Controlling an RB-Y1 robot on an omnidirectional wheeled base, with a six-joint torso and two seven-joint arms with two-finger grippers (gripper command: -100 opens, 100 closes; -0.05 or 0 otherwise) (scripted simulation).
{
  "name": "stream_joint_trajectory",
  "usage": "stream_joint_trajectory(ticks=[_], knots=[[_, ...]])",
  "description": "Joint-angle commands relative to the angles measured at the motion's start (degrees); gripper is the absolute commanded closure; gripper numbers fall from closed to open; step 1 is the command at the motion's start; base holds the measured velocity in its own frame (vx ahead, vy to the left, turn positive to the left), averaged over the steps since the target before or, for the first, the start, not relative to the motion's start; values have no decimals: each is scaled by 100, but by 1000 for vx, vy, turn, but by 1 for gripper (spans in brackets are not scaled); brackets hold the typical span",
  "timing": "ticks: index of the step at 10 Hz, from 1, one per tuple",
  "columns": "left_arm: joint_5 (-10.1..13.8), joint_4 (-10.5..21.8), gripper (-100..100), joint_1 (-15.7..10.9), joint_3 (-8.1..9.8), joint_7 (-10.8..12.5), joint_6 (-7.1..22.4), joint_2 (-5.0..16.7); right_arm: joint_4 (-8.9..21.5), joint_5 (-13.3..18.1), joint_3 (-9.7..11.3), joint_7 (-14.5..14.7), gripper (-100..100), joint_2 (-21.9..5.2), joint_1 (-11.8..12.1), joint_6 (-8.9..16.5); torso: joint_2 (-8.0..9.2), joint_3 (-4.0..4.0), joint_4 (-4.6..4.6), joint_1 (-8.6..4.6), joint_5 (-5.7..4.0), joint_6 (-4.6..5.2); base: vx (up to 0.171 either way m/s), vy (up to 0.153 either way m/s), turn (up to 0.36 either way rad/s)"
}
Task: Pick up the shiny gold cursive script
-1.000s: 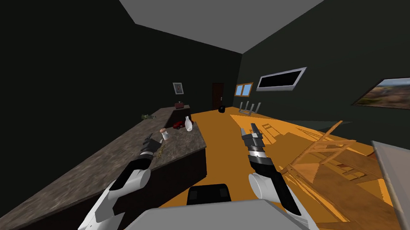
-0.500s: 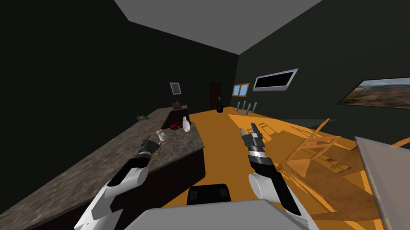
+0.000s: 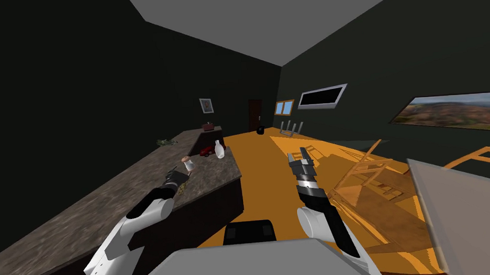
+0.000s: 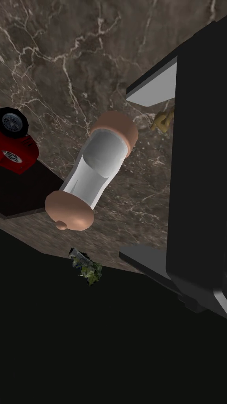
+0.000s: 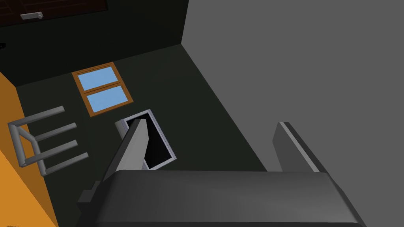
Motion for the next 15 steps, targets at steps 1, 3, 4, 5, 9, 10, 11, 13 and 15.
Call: stream_joint_trajectory(ticks=[1,3,4,5,9,10,11,13,15], knots=[[67,182,-100,-133,146,286,286,73,0,0,0,0,0,0,0,0,0,0,0,0,0,0,1,-17,-91],[115,301,-100,-221,269,549,610,120,0,0,0,0,0,0,0,0,0,0,0,1,0,-1,1,-14,-61],[115,301,-100,-221,269,573,780,120,0,0,0,0,0,0,0,0,1,0,0,1,0,1,-1,-11,-42],[158,419,-100,-309,388,807,932,169,0,0,0,0,0,0,0,0,0,0,0,2,1,0,1,-14,-93],[232,652,-100,-477,611,1298,1646,270,0,0,0,0,0,0,0,0,1,1,0,3,1,0,-1,-8,-54],[232,652,-100,-477,611,1298,1773,270,0,0,0,0,0,0,0,0,1,0,0,4,1,0,-1,-5,-33],[263,765,-100,-557,715,1524,1913,321,0,0,0,0,0,0,0,0,1,1,0,5,1,-2,-1,-6,-47],[263,765,-100,-557,715,1524,2077,321,0,0,0,0,0,0,0,0,2,1,0,4,1,-1,-1,-2,-19],[290,877,-100,-635,813,1742,2368,374,0,0,0,0,0,0,0,0,1,1,0,5,1,0,-1,-2,-44]])
